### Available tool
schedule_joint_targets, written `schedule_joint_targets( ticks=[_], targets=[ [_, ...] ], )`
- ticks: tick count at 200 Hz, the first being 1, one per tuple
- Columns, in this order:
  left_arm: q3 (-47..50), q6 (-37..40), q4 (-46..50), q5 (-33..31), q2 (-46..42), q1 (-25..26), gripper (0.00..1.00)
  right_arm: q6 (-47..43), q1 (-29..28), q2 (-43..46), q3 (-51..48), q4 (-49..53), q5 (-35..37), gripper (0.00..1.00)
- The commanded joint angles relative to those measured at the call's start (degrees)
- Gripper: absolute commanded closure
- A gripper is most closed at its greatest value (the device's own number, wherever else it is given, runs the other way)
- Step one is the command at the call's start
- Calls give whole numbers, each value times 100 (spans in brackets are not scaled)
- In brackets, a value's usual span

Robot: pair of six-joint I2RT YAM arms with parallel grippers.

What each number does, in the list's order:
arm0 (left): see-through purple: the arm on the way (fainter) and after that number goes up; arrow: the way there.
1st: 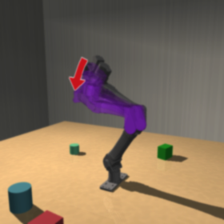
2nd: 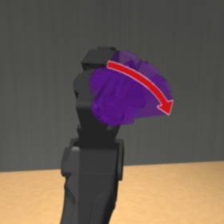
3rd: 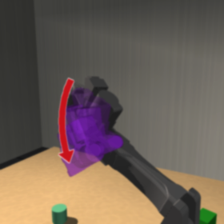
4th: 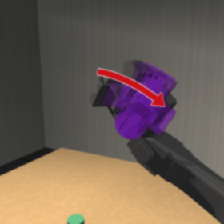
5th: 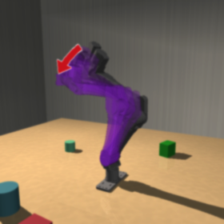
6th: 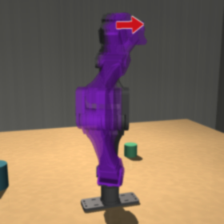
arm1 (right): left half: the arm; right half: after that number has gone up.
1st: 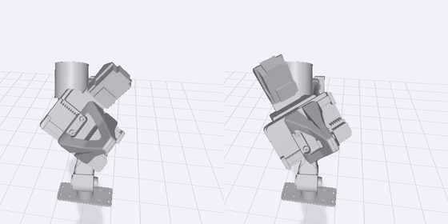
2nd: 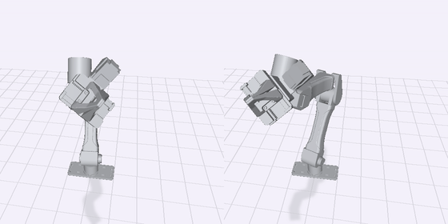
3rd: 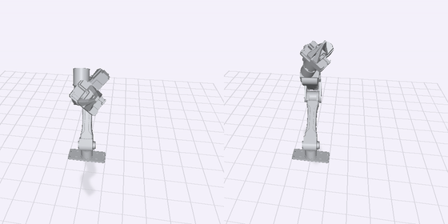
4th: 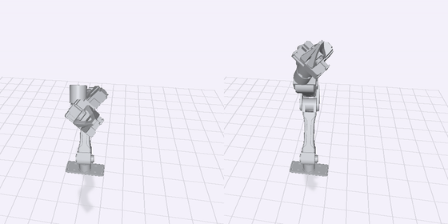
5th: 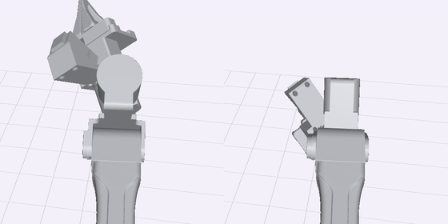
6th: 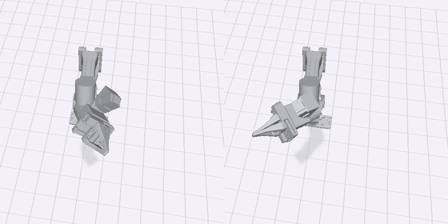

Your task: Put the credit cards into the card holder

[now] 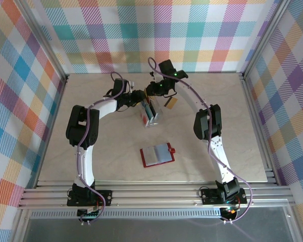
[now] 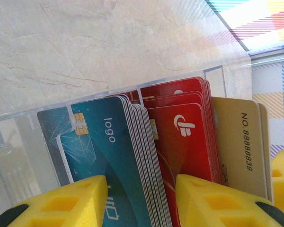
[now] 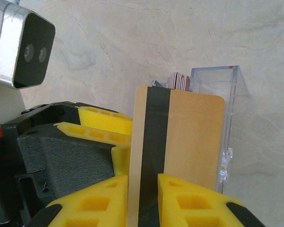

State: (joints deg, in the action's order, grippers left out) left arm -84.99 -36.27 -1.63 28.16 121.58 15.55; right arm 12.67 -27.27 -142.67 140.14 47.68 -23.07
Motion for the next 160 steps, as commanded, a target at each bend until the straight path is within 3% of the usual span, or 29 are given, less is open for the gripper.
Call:
schedule_joint_targets(
  ticks=[1,123,160],
  targets=[
    [-232,6,-1,146,144,0,57,34,-11,255,-70,58,-189,80],
    [-692,207,481,5,120,176,58,179,134,508,-294,-5,-12,95],
    [-733,226,505,62,-16,251,65,227,175,521,-313,4,20,98]
  ],
)
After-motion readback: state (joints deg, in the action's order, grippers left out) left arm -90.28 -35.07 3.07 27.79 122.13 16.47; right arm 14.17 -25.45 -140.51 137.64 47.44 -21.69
